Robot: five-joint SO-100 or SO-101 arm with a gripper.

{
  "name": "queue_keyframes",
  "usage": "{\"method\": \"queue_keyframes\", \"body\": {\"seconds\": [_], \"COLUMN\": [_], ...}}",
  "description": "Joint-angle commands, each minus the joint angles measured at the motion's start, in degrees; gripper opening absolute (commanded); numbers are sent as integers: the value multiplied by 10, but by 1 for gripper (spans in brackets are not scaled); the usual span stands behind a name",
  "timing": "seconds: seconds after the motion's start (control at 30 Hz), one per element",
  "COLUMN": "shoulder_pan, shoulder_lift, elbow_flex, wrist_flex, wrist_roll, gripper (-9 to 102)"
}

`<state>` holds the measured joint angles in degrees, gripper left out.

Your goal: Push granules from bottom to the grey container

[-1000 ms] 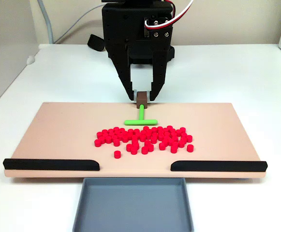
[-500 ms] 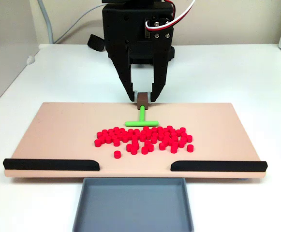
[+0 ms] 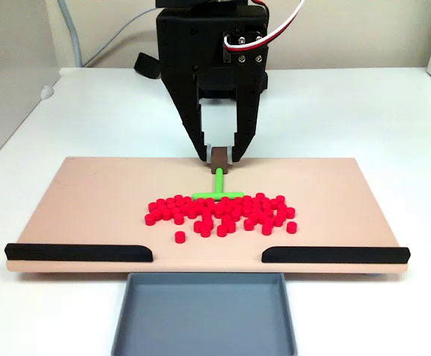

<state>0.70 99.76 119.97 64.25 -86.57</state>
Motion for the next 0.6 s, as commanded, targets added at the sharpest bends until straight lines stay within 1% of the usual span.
{"method": "queue_keyframes", "body": {"seconds": [0.0, 0.57], "shoulder_pan": [0, 1], "shoulder_lift": [-9, -55], "elbow_flex": [-16, -66], "wrist_flex": [-3, -3], "wrist_roll": [0, 4], "gripper": [0, 0]}}
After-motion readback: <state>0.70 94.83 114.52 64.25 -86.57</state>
